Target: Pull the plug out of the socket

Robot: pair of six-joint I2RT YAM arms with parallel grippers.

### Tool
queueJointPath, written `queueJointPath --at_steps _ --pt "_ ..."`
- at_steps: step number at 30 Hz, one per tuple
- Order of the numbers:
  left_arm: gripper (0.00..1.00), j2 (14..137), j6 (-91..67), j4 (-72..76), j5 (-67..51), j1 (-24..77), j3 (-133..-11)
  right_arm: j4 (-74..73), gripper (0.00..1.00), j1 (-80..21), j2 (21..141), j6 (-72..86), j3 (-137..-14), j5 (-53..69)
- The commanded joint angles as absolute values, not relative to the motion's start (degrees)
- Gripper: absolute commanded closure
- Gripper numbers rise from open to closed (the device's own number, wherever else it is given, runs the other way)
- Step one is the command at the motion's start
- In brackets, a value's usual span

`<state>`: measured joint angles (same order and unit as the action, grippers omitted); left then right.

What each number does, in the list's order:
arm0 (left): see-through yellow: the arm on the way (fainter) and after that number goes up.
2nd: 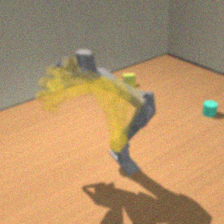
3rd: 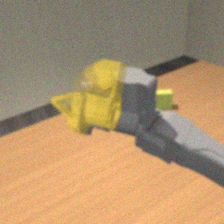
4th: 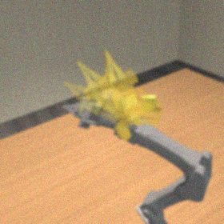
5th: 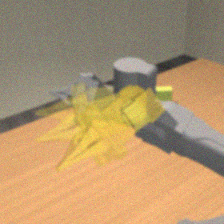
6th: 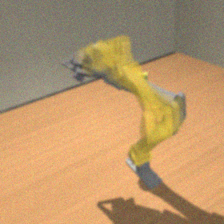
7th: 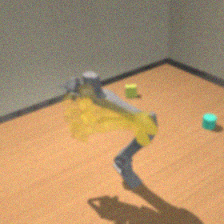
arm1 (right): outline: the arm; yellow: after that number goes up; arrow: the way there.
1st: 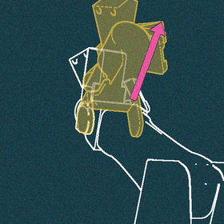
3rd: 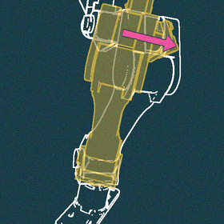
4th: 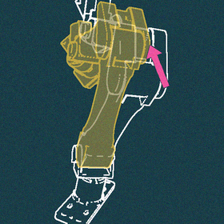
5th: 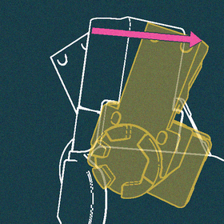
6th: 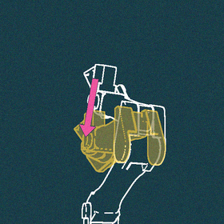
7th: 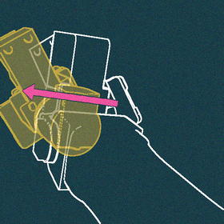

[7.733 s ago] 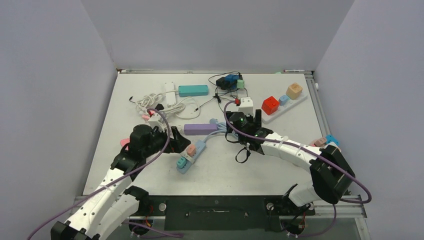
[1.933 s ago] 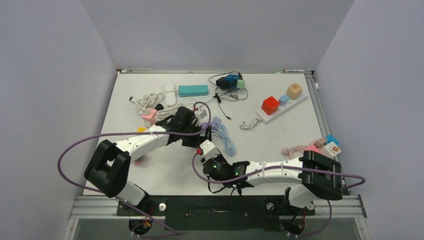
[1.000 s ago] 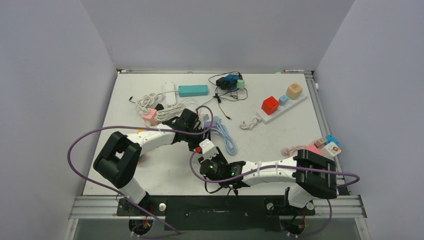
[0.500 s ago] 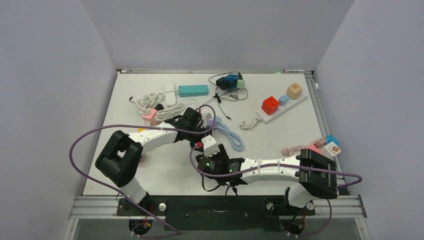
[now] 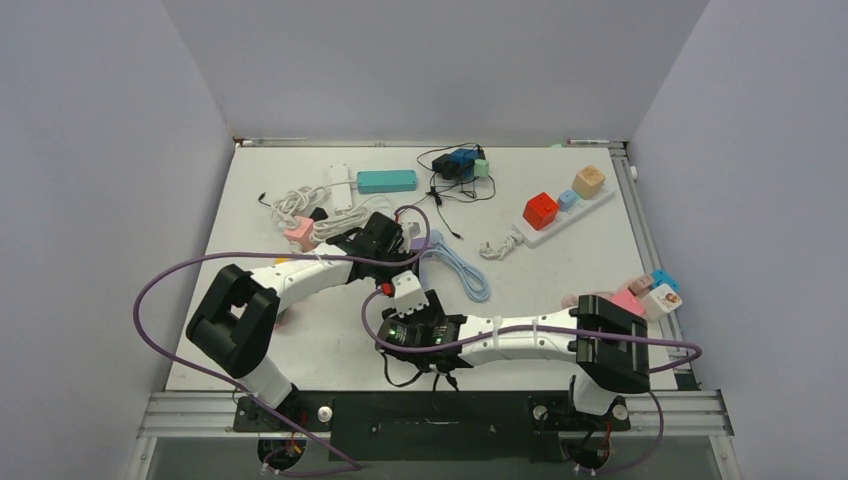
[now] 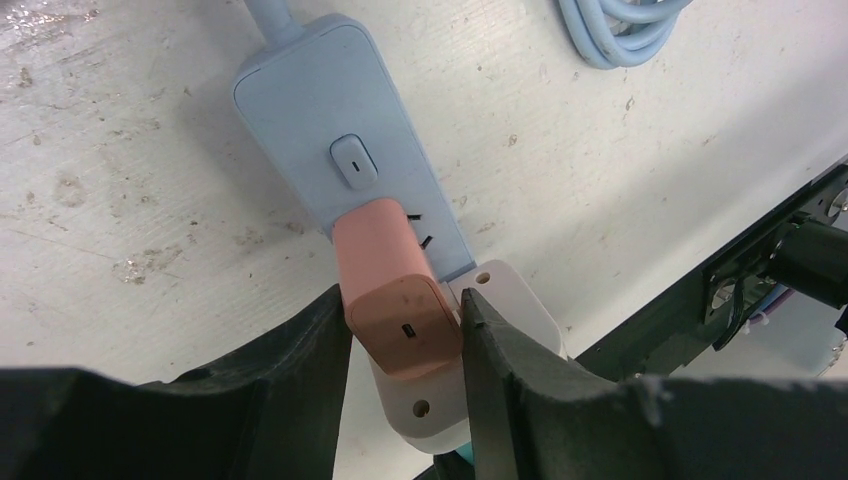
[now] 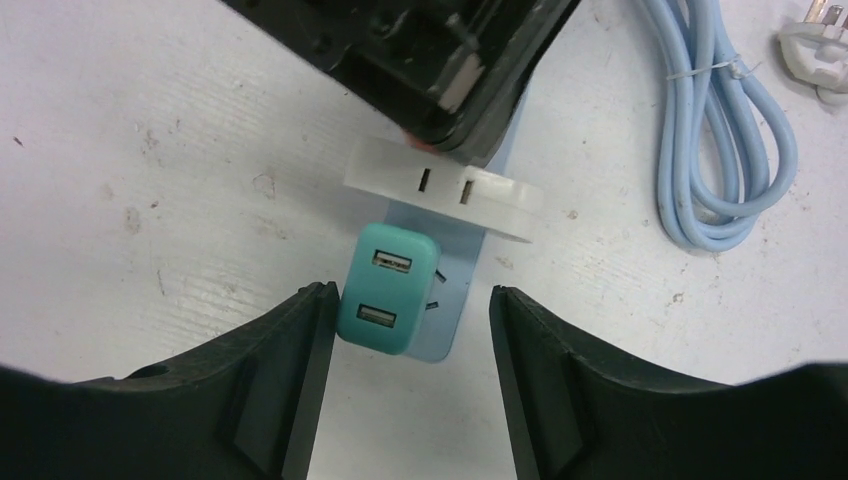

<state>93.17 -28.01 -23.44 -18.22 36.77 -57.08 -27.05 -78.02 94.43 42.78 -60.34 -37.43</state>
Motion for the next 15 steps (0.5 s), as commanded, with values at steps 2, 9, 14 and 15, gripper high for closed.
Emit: queueJointPath --at_steps 2,9,14,15 --pt "0.96 91.71 -25.14 -24.34 -15.48 36.65 -59.31 -30.36 0.43 -80.0 97.74 45.87 -64.87 -41.98" --pt "0.96 92.15 -25.29 -24.28 -16.49 36.64 -59.37 -33.55 0.48 -80.51 101.54 50.37 -67.8 -44.23" --pt "0.96 92.29 -25.31 -24.28 -16.72 36.65 -59.37 -34.57 0.53 -80.83 103.68 50.86 -69.22 -46.33" --pt "0.96 92.27 -25.31 -24.32 -16.7 36.65 -59.35 -35.1 0.56 -80.89 104.16 51.26 -69.52 -46.89"
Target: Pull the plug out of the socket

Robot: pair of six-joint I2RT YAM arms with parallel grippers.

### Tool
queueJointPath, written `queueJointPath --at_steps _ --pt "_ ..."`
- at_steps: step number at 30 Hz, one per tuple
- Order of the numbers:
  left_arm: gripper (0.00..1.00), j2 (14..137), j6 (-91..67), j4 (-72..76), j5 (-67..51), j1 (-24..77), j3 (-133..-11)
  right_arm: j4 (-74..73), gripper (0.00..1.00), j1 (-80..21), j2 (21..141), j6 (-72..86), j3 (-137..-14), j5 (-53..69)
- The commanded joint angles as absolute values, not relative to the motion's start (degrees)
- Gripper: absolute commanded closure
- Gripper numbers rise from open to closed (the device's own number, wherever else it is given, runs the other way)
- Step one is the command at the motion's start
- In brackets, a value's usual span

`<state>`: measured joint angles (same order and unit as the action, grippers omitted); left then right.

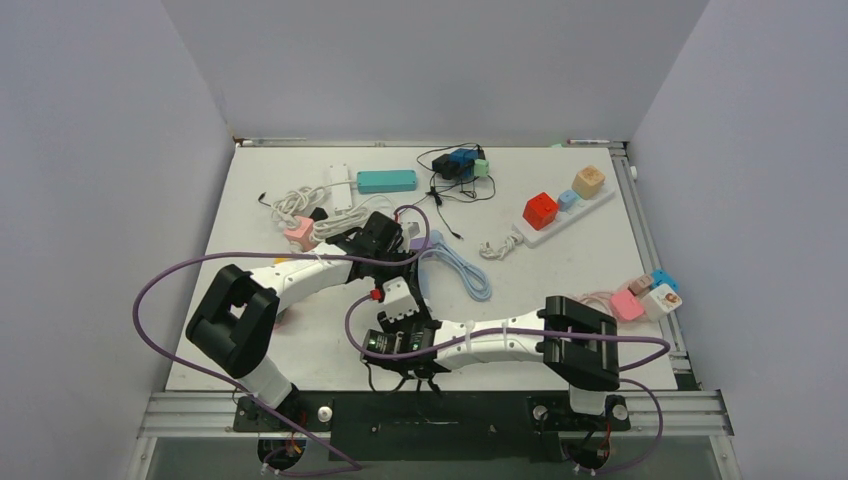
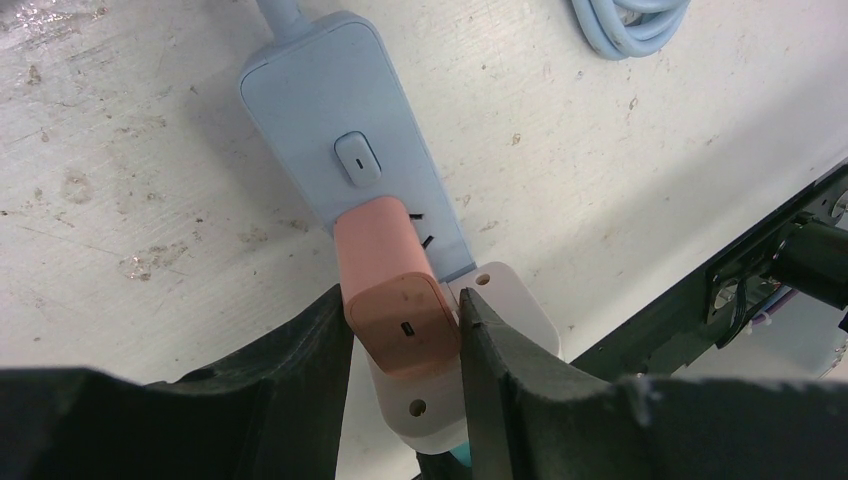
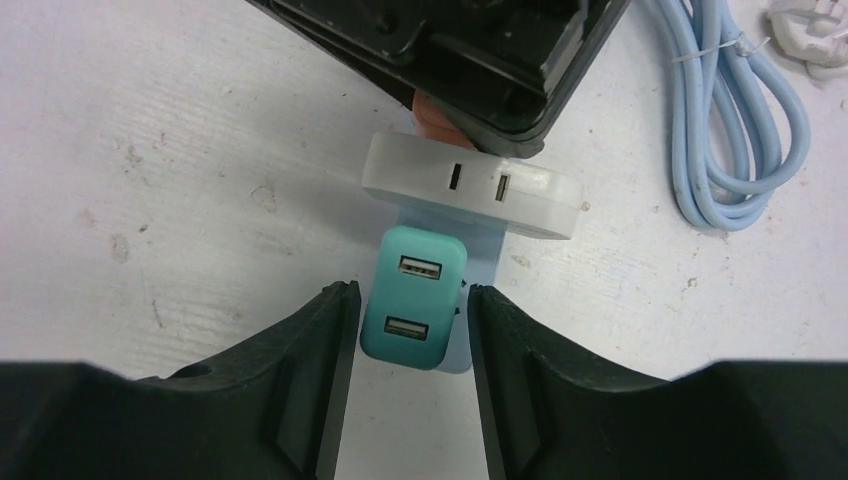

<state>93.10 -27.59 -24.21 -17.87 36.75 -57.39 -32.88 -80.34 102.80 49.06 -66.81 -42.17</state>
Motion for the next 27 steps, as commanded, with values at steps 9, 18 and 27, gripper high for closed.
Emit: queueJointPath --at_steps 9,18,27 --pt "0.97 92.46 -25.24 -24.32 -16.54 36.64 -59.42 -36.98 0.79 -80.73 104.5 54.65 -68.6 -48.86" --pt "1.0 92.77 -25.14 -24.44 -16.26 36.65 -59.42 -27.84 0.95 -78.17 98.34 56.96 -57.87 -42.08" --pt "1.0 93.23 -25.14 -24.52 -16.22 36.74 -59.48 -27.1 0.95 -77.48 97.9 55.58 -57.09 -42.32"
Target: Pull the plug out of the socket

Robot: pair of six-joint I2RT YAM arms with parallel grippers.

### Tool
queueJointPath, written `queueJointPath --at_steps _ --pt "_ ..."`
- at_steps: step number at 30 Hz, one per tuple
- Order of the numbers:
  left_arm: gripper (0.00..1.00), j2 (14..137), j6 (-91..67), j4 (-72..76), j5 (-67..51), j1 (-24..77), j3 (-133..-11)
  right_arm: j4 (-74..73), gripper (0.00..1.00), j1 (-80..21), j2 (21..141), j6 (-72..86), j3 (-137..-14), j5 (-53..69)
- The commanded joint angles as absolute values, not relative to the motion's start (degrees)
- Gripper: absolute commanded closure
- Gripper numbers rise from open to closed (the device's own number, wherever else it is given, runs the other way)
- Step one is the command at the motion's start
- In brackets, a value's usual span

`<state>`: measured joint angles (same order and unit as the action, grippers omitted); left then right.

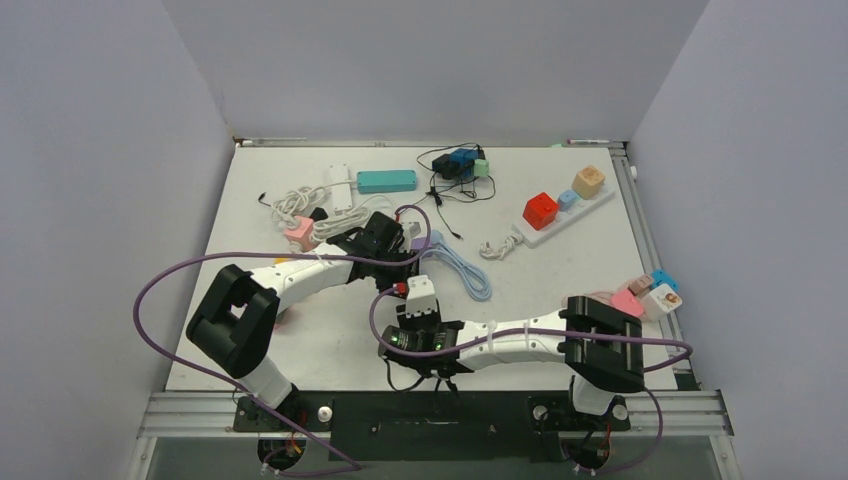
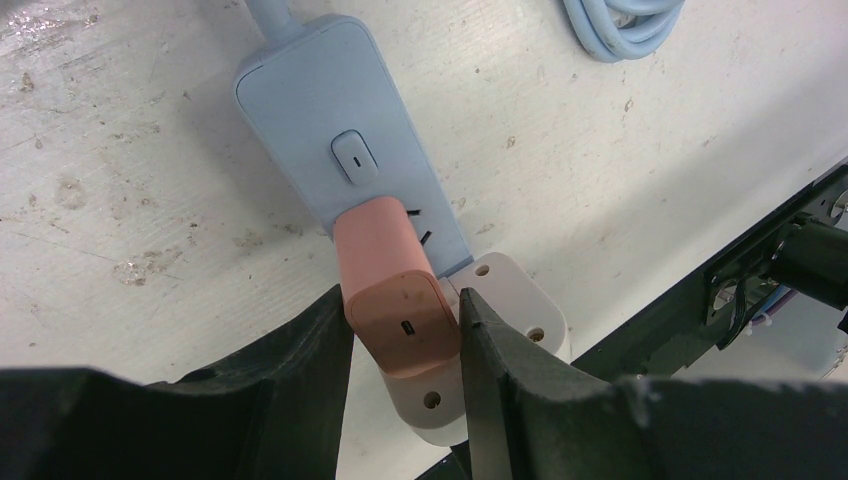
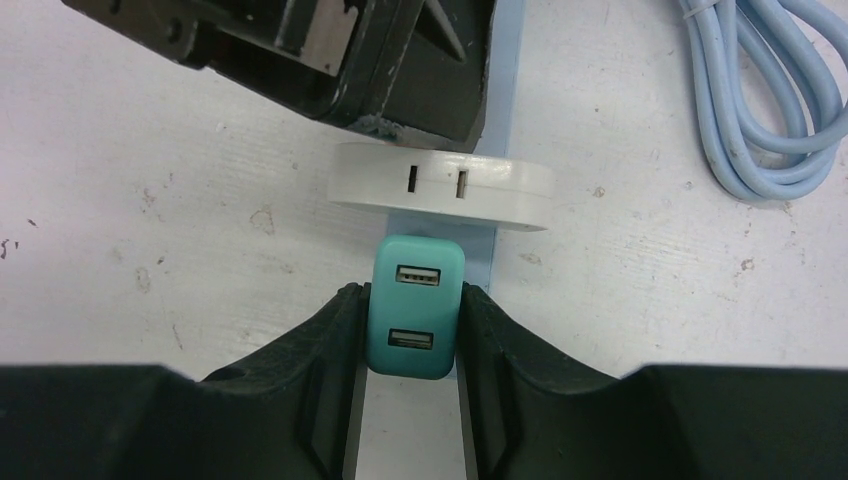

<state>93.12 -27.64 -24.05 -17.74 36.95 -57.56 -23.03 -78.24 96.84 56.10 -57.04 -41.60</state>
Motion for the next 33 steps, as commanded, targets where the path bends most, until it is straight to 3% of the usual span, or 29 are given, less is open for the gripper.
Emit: queueJointPath --at_steps 1,16,24,33 --pt "1.0 93.29 -25.14 -24.59 -16.3 36.74 -59.47 -28.04 0.95 -77.94 98.69 55.51 -57.99 -43.19" --pt "1.0 94.91 -25.42 -24.57 -17.73 36.65 -59.71 -47.03 0.95 -84.36 111.8 59.64 -73.38 -56.41" --pt "1.0 94.91 -25.4 -24.6 -17.51 36.65 -59.74 -40.89 0.95 -83.06 106.58 58.44 -69.15 -52.11" --pt "1.0 94.74 -25.16 -24.91 -16.88 36.59 -59.83 -23.25 0.95 -75.43 94.03 56.64 -54.56 -38.48"
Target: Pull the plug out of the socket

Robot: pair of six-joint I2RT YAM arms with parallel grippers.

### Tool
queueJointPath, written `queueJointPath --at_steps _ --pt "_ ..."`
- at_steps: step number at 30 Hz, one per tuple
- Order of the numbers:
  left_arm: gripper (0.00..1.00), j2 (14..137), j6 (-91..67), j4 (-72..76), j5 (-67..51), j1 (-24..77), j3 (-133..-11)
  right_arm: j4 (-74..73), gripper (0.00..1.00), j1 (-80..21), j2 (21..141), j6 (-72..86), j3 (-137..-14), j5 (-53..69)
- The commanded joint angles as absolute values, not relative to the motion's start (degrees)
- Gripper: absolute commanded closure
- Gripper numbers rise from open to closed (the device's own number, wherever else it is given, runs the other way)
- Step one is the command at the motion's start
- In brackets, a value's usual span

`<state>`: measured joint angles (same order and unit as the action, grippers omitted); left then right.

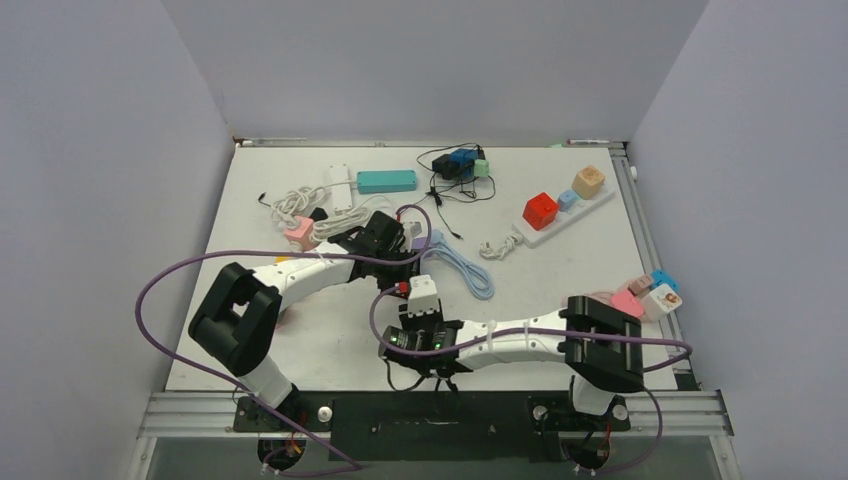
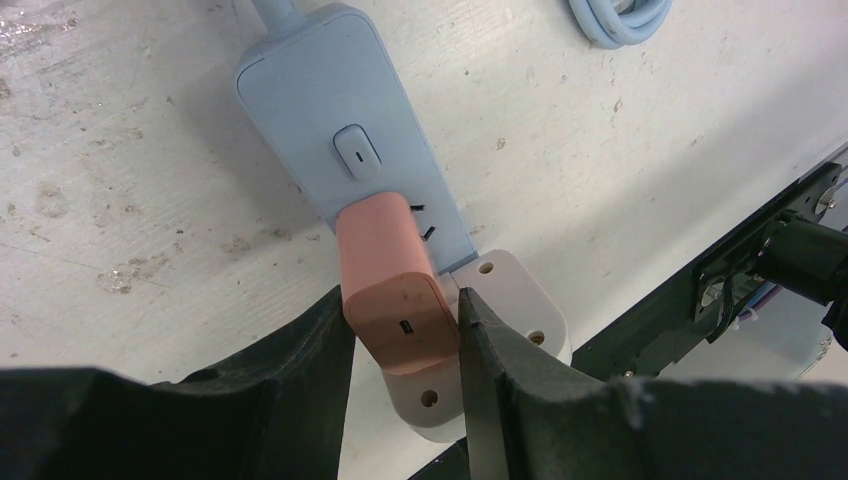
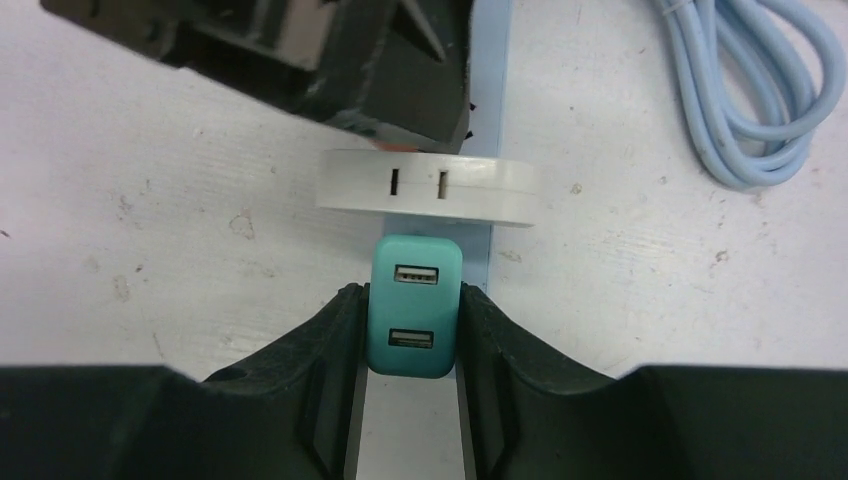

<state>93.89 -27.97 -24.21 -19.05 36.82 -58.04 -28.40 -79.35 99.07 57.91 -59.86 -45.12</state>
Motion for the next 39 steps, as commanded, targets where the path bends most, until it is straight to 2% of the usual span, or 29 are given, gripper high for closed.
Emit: queueJointPath --at_steps 1,11,17,22,30,39 --pt "1.0 94.73 -25.14 -24.91 -16.88 36.59 -59.79 -22.74 0.95 -74.96 93.32 56.75 -53.74 -37.85" --pt "1.0 94.88 -25.14 -24.89 -16.84 36.62 -59.88 -29.28 0.95 -77.12 97.06 56.85 -58.17 -44.08" --pt "1.0 95.08 -25.09 -24.95 -17.05 36.56 -60.09 -40.66 0.95 -81.37 105.21 59.1 -67.84 -53.01" --pt "1.0 95.08 -25.05 -24.95 -17.05 36.56 -60.03 -45.01 0.95 -83.39 109.14 59.65 -71.96 -55.27" --pt "1.0 94.99 -25.05 -24.99 -17.05 36.56 -60.03 -45.05 0.95 -83.34 108.64 59.82 -71.91 -55.01" --pt "1.0 94.74 -25.05 -24.93 -16.44 36.56 -59.89 -32.19 0.95 -79.1 99.98 58.32 -62.32 -46.23"
